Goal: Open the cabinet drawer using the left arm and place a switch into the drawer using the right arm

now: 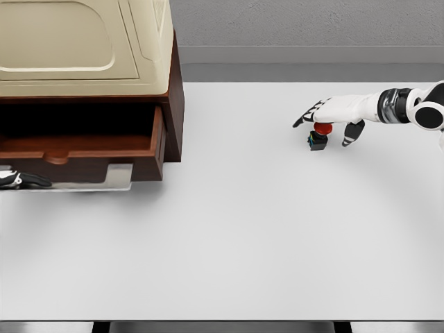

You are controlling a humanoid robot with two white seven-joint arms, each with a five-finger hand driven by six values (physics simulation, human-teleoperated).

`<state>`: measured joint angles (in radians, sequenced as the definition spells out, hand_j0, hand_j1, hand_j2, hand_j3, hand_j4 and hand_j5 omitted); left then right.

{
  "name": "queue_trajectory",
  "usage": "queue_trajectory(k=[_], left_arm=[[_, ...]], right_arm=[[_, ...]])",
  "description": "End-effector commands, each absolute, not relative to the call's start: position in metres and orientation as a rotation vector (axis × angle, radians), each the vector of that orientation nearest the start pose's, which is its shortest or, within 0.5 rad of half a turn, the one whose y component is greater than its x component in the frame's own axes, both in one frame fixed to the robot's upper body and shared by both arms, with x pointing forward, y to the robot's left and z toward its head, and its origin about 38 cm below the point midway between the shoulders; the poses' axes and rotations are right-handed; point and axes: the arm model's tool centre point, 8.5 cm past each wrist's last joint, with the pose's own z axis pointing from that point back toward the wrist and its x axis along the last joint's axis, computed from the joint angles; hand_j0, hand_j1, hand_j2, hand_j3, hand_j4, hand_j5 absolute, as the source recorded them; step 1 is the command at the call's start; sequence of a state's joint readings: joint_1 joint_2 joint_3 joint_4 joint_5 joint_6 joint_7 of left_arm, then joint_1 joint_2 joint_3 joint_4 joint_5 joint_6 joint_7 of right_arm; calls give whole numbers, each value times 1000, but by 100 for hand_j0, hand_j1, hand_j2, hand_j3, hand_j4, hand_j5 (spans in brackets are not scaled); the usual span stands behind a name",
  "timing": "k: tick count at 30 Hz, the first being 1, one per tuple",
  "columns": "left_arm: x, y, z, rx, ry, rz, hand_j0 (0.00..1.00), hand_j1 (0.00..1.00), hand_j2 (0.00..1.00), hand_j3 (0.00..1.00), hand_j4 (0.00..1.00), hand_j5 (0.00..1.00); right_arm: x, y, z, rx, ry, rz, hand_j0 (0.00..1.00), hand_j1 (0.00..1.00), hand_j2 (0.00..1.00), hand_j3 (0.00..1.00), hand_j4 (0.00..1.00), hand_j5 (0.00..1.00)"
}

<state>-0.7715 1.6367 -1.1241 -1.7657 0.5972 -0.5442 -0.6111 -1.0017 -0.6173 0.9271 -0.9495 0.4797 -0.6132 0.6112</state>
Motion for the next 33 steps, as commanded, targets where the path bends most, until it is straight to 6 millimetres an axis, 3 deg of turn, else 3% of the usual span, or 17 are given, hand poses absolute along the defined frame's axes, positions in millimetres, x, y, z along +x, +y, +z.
queue_trajectory(k=[1, 7, 13, 23, 33], left_arm=[[290, 438, 288, -95, -1165, -1611, 100, 100, 100, 100, 100, 100], [291, 438, 289, -91, -1166, -1609, 100, 100, 100, 100, 100, 100], [292, 438, 293, -91, -1182, -1596, 100, 100, 100, 100, 100, 100], [299, 433, 310, -96, -1261, -1554, 100, 100, 100, 100, 100, 100], [308, 432, 346, -108, -1398, -1430, 100, 100, 100, 100, 100, 100]], right_arm=[[521, -294, 194, -408, -1043, 2173, 93, 93, 93, 93, 93, 93], [521, -294, 194, -407, -1042, 2174, 91, 91, 91, 91, 91, 91], [521, -293, 194, -406, -1043, 2175, 78, 78, 78, 78, 78, 78], [521, -291, 194, -399, -1054, 2171, 76, 76, 76, 76, 76, 76], [521, -291, 192, -394, -1052, 2167, 73, 73, 73, 73, 73, 73]])
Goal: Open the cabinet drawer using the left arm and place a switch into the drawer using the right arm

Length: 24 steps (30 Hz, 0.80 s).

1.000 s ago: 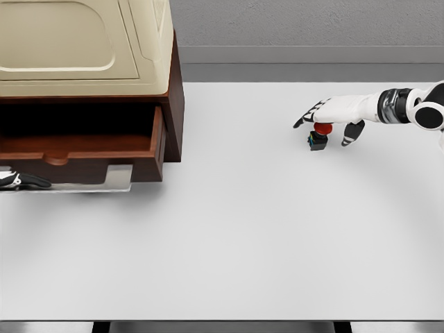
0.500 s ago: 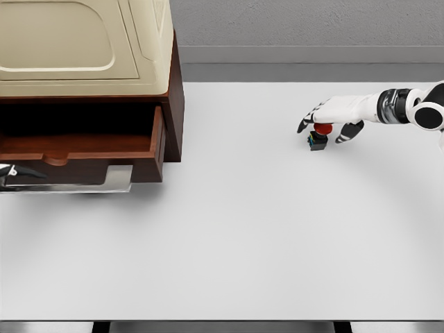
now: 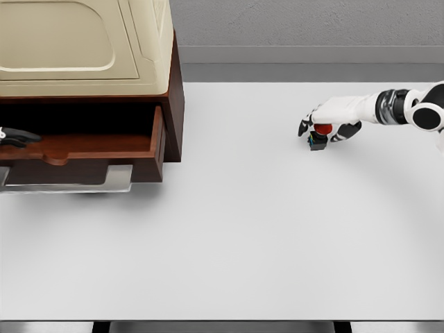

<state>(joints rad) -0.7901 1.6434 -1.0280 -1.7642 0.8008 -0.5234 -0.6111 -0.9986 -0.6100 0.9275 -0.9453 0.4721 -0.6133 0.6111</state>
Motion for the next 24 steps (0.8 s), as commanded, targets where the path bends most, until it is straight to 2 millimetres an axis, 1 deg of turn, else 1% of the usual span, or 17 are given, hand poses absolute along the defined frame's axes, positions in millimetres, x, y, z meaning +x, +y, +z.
queue_trajectory(k=[1, 3, 5, 7, 9, 10, 14, 16, 20, 21, 24], left_arm=[[309, 432, 347, -109, -1402, -1423, 100, 100, 100, 100, 100, 100], [308, 434, 351, -101, -1405, -1415, 100, 100, 100, 100, 100, 100], [310, 435, 358, -106, -1425, -1379, 100, 100, 100, 100, 100, 100], [319, 433, 361, -112, -1400, -1301, 100, 100, 100, 100, 100, 100], [323, 428, 357, -132, -1403, -1295, 100, 100, 100, 100, 100, 100], [328, 421, 349, -161, -1400, -1294, 100, 100, 100, 100, 100, 100], [327, 423, 352, -151, -1401, -1298, 100, 100, 100, 100, 100, 100], [327, 423, 352, -150, -1402, -1299, 100, 100, 100, 100, 100, 100], [328, 422, 353, -149, -1407, -1302, 100, 100, 100, 100, 100, 100], [327, 422, 353, -150, -1406, -1301, 100, 100, 100, 100, 100, 100], [328, 422, 353, -149, -1407, -1302, 100, 100, 100, 100, 100, 100]], right_arm=[[521, -291, 192, -394, -1052, 2167, 73, 73, 73, 73, 73, 73], [521, -291, 192, -395, -1053, 2166, 70, 70, 70, 70, 70, 70], [520, -291, 191, -391, -1052, 2166, 62, 62, 62, 62, 62, 62], [520, -291, 191, -391, -1052, 2166, 62, 62, 62, 62, 62, 62], [520, -291, 191, -391, -1052, 2166, 62, 62, 62, 62, 62, 62], [520, -291, 191, -390, -1054, 2165, 60, 60, 60, 60, 60, 60], [520, -291, 191, -390, -1054, 2165, 58, 58, 58, 58, 58, 58], [520, -290, 191, -389, -1055, 2166, 55, 55, 55, 55, 55, 55], [520, -291, 191, -389, -1055, 2163, 55, 55, 55, 55, 55, 55], [520, -292, 192, -390, -1058, 2161, 61, 61, 61, 61, 61, 61], [521, -291, 193, -393, -1063, 2158, 64, 64, 64, 64, 64, 64]])
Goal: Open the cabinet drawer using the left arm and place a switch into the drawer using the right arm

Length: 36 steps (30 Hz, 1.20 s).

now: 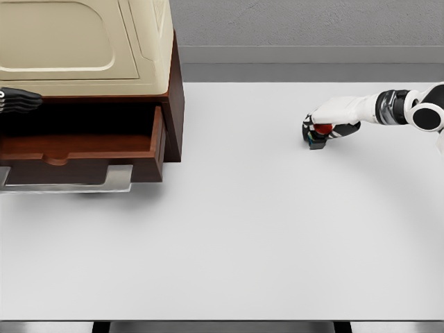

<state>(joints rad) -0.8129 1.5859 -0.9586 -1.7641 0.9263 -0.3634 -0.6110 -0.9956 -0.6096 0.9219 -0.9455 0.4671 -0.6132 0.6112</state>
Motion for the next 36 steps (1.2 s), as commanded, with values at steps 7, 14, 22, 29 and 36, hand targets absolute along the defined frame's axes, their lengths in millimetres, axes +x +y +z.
queue_trajectory(k=[7, 14, 22, 29, 36], left_arm=[[327, 423, 354, -148, -1409, -1303, 100, 100, 100, 100, 100, 100], [327, 423, 354, -148, -1409, -1303, 100, 100, 100, 100, 100, 100], [327, 423, 354, -147, -1410, -1304, 100, 100, 100, 100, 100, 100], [327, 423, 354, -147, -1411, -1305, 100, 100, 100, 100, 100, 100], [327, 423, 354, -148, -1410, -1304, 100, 100, 100, 100, 100, 100]], right_arm=[[521, -289, 194, -390, -1071, 2159, 54, 54, 54, 54, 54, 54], [521, -289, 194, -386, -1078, 2154, 41, 41, 41, 41, 41, 41], [522, -275, 195, -359, -1117, 2153, 20, 20, 20, 20, 20, 20], [526, -259, 203, -355, -1181, 2140, 20, 20, 20, 20, 20, 20], [526, -224, 229, -359, -1316, 2159, 25, 25, 25, 25, 25, 25]])
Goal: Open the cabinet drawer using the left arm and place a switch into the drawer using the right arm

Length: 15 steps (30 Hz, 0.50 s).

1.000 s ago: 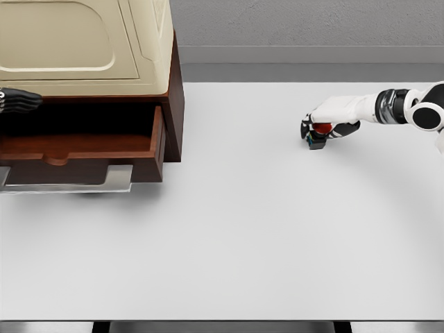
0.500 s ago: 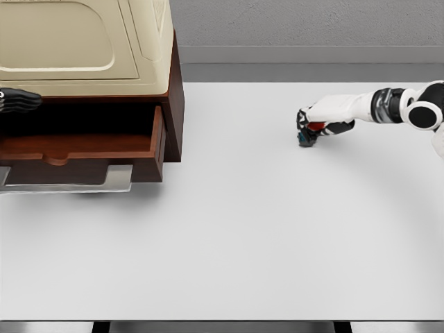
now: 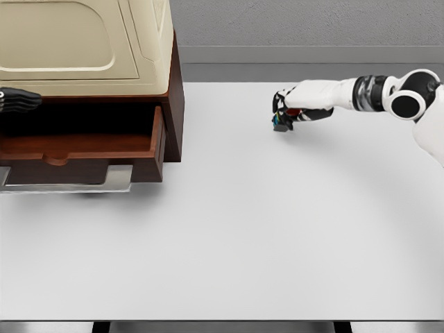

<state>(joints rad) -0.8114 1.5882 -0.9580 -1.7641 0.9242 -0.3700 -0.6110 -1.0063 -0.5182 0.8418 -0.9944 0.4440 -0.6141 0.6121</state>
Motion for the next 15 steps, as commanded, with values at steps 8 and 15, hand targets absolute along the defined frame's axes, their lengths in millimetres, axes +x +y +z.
queue_trajectory(k=[8, 15], left_arm=[[326, 425, 355, -139, -1406, -1304, 100, 100, 100, 100, 100, 100], [326, 424, 355, -140, -1407, -1305, 100, 100, 100, 100, 100, 100]], right_arm=[[493, -177, 277, -364, -1543, 2277, 28, 28, 28, 28, 28, 28], [478, -159, 300, -326, -1663, 2289, 28, 28, 28, 28, 28, 28]])
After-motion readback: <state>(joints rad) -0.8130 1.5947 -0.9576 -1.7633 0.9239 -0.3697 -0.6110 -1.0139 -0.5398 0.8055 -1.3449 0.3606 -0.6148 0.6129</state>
